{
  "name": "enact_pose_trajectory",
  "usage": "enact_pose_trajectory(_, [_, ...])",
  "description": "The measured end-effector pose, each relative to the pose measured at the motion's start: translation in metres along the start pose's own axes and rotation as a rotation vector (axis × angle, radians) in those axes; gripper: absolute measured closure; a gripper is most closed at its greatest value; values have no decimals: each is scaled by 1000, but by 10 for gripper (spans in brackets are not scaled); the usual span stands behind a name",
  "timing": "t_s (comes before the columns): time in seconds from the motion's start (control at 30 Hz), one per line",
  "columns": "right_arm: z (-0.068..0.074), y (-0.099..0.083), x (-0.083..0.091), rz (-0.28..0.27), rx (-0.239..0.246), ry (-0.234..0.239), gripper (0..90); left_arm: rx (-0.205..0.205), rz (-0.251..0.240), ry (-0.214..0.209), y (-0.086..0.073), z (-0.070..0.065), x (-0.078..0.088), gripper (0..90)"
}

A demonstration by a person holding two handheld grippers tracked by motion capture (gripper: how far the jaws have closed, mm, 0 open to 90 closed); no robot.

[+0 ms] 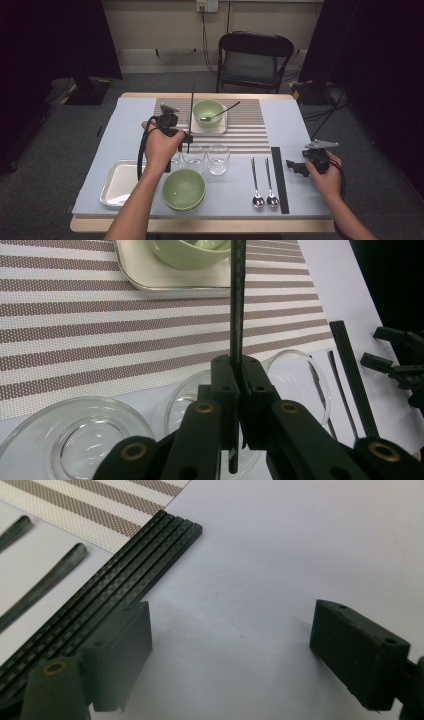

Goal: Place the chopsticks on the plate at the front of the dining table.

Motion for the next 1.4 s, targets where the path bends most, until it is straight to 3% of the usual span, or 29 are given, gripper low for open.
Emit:
enact_pose_trajectory(0.5, [0, -1, -1, 2, -8, 5, 153, 21, -7, 33, 5, 14, -1, 870])
enact_pose_trajectory(0.93, [0, -1, -1, -2, 0, 3, 153, 39, -12, 64, 19, 16, -10, 870])
enact_pose_trajectory(1.4, [0, -1, -1, -1, -4, 4, 152, 29, -15, 97, 29, 24, -12, 870])
Point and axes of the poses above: each handheld gripper's, and its own axes: x roughly backward along the jaws, y roughly out of its top, z roughly to its left, the point moved 10 cm from there along -x, roughly forward along the jaws, and after that the axes turned 13 degrees about -x, right-handed, at the moved point
